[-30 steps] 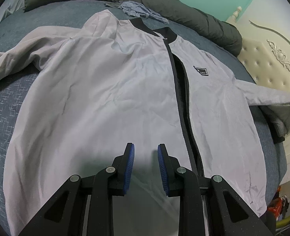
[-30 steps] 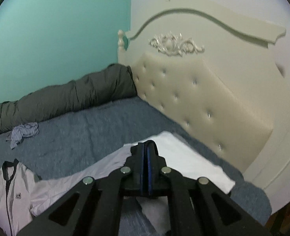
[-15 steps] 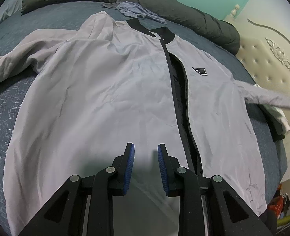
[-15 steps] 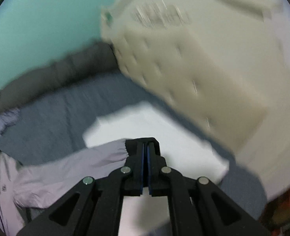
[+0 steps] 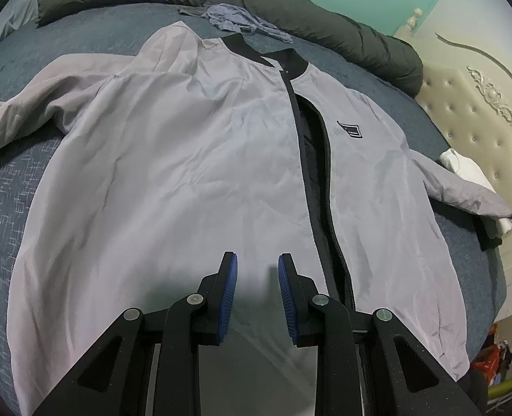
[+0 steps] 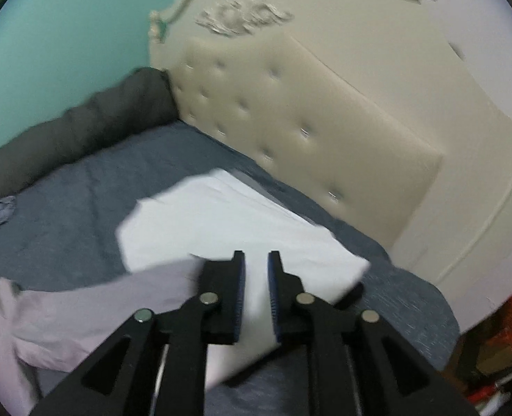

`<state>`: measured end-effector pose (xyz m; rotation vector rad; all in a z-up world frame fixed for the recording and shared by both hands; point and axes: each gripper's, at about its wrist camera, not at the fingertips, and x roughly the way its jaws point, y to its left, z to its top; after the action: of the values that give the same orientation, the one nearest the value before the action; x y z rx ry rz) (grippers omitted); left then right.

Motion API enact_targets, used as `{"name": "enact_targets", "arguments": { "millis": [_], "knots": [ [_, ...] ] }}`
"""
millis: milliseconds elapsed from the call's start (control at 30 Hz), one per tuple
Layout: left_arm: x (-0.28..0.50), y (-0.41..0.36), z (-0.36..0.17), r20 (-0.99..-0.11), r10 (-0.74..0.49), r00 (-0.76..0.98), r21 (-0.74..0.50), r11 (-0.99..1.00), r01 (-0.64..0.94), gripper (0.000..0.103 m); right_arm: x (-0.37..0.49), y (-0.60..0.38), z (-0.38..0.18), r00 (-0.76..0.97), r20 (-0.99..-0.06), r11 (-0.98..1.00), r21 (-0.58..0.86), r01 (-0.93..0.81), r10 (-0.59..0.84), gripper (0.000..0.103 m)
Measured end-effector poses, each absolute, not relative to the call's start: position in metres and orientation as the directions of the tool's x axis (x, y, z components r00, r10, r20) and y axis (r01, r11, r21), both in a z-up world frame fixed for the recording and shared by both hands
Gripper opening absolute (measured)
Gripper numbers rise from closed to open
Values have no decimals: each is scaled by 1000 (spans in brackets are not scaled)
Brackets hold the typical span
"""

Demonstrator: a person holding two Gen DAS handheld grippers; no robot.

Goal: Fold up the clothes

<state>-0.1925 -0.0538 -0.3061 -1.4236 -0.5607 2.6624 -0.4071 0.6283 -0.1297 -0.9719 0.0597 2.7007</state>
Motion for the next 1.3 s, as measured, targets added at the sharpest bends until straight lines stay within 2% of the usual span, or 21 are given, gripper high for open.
{"name": "enact_targets", "arguments": {
  "millis": [100,133,300,333,400,433,767,967,1133,1167,1267,1300],
  "knots": [
    [-194,-53,-306,-790,233,-567,-351,-930,107,27,-419,583,-127,-768,-632,-992,-13,-127,107,33],
    [-194,-53,-306,-790,234,-566,-351,-930,106,27,-424,564,-131,-768,-638,-997,1,-77,59,33],
    [-206,-46,-302,-779,277,-562,-381,-922,74,28,-446,476,-160,-726,-680,-994,56,94,-107,33],
    [-209,-44,-299,-775,282,-566,-385,-921,67,31,-449,463,-166,-718,-684,-992,67,111,-127,33],
    [-220,-41,-296,-767,299,-568,-399,-915,56,44,-456,432,-189,-688,-702,-983,112,145,-182,33],
    [-226,-39,-295,-763,308,-569,-407,-912,51,45,-456,420,-199,-679,-705,-979,135,154,-204,33],
    [-311,-13,-300,-766,364,-530,-450,-892,38,45,-415,327,-285,-561,-707,-898,399,185,-430,33],
    [-358,-4,-296,-773,353,-527,-436,-899,38,45,-385,299,-306,-529,-701,-876,422,231,-478,33],
    [-389,-4,-313,-802,331,-497,-422,-903,79,44,-377,304,-311,-535,-692,-872,428,236,-485,33],
    [-392,-5,-318,-806,332,-490,-423,-902,86,43,-377,304,-310,-532,-690,-869,432,241,-491,33],
    [-396,-1,-323,-818,313,-482,-393,-917,72,16,-377,303,-308,-524,-681,-857,446,258,-512,34],
    [-396,-1,-323,-822,304,-482,-382,-922,69,14,-376,303,-308,-523,-681,-857,441,265,-512,34]
  ]
}}
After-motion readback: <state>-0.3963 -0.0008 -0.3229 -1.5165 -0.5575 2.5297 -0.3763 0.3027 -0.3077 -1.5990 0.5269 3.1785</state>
